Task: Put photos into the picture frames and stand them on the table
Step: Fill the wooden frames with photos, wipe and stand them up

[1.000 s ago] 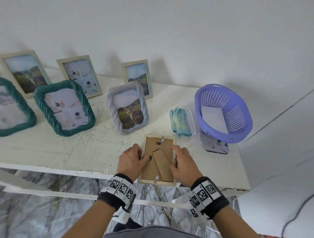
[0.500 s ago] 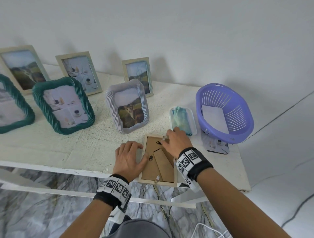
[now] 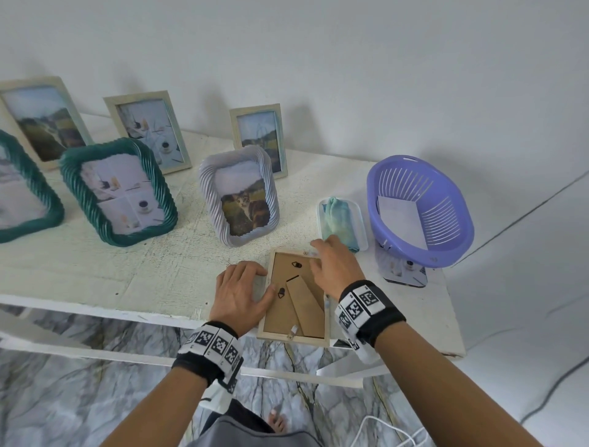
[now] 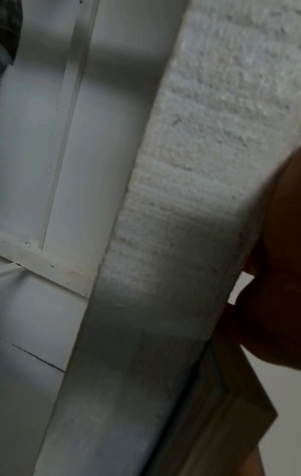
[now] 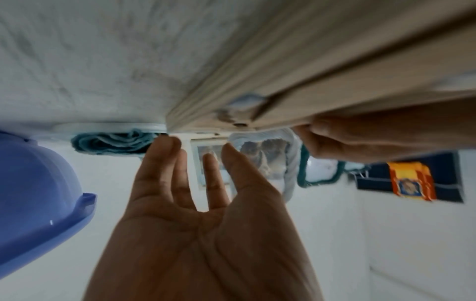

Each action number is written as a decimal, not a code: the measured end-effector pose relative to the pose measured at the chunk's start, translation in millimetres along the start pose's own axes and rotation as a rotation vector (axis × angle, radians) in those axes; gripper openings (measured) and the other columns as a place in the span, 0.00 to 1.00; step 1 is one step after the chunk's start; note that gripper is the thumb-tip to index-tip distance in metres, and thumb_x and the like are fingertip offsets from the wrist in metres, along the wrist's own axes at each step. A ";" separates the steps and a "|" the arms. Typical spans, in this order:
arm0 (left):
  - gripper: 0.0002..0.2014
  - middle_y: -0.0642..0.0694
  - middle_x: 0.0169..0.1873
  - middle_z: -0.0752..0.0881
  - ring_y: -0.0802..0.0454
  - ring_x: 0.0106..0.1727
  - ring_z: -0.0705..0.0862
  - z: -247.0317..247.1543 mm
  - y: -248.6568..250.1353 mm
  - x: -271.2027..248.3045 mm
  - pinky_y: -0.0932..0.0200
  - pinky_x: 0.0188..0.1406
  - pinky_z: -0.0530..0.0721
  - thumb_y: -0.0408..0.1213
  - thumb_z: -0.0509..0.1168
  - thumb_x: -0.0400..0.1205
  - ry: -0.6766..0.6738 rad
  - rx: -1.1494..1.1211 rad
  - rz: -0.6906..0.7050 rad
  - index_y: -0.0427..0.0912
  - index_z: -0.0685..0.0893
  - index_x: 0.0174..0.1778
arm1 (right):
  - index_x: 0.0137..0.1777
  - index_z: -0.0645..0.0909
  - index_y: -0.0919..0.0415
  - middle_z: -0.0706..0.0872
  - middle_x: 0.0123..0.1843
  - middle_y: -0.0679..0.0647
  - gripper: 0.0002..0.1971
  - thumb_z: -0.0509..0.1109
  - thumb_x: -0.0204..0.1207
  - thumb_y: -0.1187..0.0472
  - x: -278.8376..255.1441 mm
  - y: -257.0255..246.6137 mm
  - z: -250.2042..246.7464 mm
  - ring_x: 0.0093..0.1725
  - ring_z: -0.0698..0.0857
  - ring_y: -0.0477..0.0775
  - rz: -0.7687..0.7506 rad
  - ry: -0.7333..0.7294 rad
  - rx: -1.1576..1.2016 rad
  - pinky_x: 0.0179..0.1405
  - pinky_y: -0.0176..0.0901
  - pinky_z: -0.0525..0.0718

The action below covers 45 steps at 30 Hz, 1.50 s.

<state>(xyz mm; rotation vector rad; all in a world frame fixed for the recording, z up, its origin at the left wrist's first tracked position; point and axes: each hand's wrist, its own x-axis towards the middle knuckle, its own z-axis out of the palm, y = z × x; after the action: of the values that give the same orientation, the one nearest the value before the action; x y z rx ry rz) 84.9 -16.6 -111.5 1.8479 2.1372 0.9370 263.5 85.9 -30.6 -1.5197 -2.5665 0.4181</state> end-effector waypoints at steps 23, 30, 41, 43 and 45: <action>0.20 0.53 0.59 0.81 0.48 0.57 0.77 -1.3 9.5 -4.0 0.49 0.59 0.74 0.56 0.56 0.80 -0.027 0.031 -0.024 0.50 0.78 0.61 | 0.47 0.79 0.49 0.74 0.46 0.47 0.04 0.66 0.73 0.57 -119.4 -40.8 50.2 0.48 0.75 0.52 -0.169 0.065 0.085 0.44 0.44 0.77; 0.25 0.50 0.69 0.76 0.47 0.67 0.73 -10.6 -4.8 -2.7 0.47 0.66 0.73 0.59 0.49 0.84 -0.141 0.060 0.066 0.57 0.75 0.74 | 0.57 0.82 0.55 0.79 0.55 0.55 0.24 0.68 0.69 0.39 -92.0 -25.6 26.5 0.50 0.77 0.59 0.053 0.084 -0.155 0.44 0.51 0.81; 0.24 0.51 0.73 0.74 0.49 0.73 0.70 -18.6 -15.3 -2.1 0.48 0.71 0.67 0.61 0.48 0.85 -0.148 0.069 0.074 0.60 0.75 0.74 | 0.61 0.77 0.66 0.72 0.68 0.57 0.25 0.67 0.72 0.46 -73.3 -39.9 20.9 0.62 0.71 0.58 0.183 0.094 0.091 0.61 0.46 0.75; 0.24 0.51 0.73 0.75 0.49 0.72 0.71 -17.8 -15.5 -2.2 0.48 0.70 0.68 0.60 0.49 0.85 -0.143 0.066 0.080 0.59 0.76 0.74 | 0.56 0.76 0.63 0.72 0.66 0.55 0.20 0.69 0.73 0.48 -77.6 -30.2 11.0 0.58 0.70 0.53 0.195 0.115 0.168 0.58 0.41 0.74; 0.24 0.51 0.72 0.75 0.49 0.72 0.71 -17.2 -16.2 -2.1 0.47 0.69 0.69 0.60 0.49 0.85 -0.136 0.065 0.080 0.59 0.77 0.73 | 0.51 0.73 0.59 0.72 0.64 0.53 0.15 0.69 0.74 0.49 -83.5 -14.7 0.6 0.55 0.67 0.50 0.225 0.116 0.203 0.54 0.38 0.70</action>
<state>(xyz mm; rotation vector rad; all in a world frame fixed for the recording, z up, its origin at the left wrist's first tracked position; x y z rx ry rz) 63.2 -25.1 -107.4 1.9794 2.0503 0.7422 291.5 6.1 -24.3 -1.7063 -2.2000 0.5769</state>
